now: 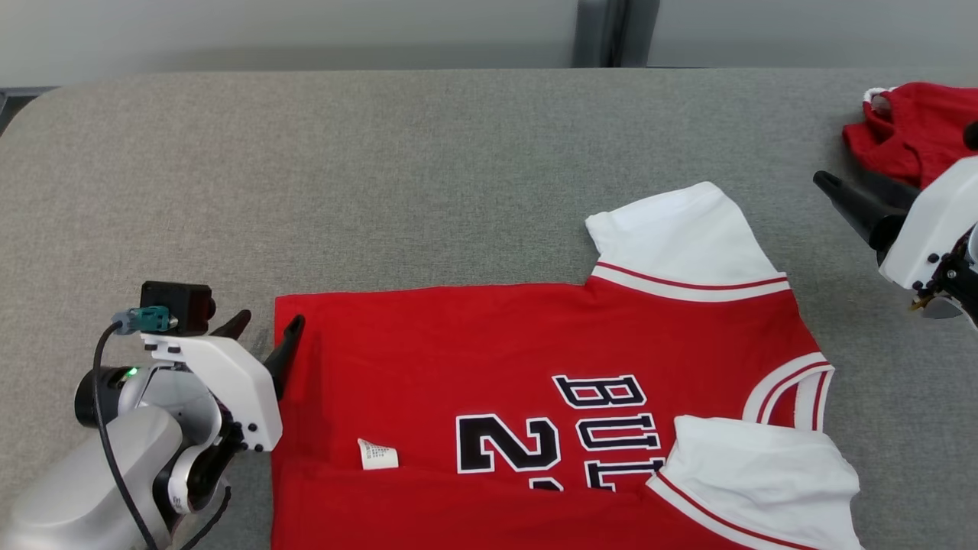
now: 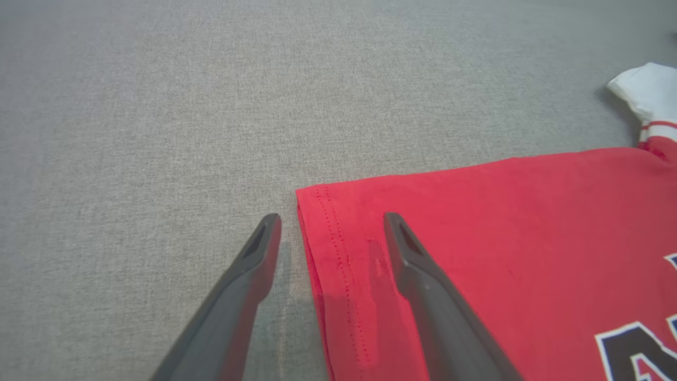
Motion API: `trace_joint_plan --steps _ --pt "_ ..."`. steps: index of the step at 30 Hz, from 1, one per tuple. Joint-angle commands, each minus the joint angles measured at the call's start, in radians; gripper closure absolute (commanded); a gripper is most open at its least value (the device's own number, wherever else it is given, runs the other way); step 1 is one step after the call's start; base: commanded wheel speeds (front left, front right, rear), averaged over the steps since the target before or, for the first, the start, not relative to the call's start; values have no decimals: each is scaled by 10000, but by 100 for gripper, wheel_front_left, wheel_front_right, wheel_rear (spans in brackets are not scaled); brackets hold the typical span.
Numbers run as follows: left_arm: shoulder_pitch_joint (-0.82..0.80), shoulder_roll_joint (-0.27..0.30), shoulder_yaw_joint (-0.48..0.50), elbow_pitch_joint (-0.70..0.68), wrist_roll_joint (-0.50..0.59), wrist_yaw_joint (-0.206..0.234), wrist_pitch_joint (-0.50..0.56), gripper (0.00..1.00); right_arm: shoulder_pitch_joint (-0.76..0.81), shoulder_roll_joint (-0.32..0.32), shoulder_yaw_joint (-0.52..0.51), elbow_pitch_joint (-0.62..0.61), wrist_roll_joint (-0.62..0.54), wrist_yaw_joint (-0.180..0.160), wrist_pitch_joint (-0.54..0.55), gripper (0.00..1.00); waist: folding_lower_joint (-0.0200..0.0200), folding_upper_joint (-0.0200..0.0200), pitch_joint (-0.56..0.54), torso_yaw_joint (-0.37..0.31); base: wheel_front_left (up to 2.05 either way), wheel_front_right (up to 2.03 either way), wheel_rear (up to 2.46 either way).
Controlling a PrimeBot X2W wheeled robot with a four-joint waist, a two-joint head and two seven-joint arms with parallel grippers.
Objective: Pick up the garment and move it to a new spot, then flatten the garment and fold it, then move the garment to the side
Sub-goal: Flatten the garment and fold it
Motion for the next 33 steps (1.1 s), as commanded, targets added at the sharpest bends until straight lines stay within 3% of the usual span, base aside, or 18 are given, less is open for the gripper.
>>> trace_joint_plan --steps 1,15,26,33 --pt "-281 -109 -34 176 102 -114 -23 0 -377 -95 214 354 74 3 151 0 0 0 244 198 0 0 0" --pt "-1684 -1294 -444 1544 641 -765 86 0 -2571 -91 1637 2998 490 3 671 0 0 0 1406 1140 0 0 0" --pt "-2164 -1899 -656 2254 741 -1303 75 0 -3008 5 2517 3941 1124 3 823 0 0 0 1672 1342 0 0 0" --pt "-2386 -2136 -711 2484 743 -1537 72 0 -3050 3 3161 3883 1703 3 1109 0 0 0 1771 1387 0 0 0"
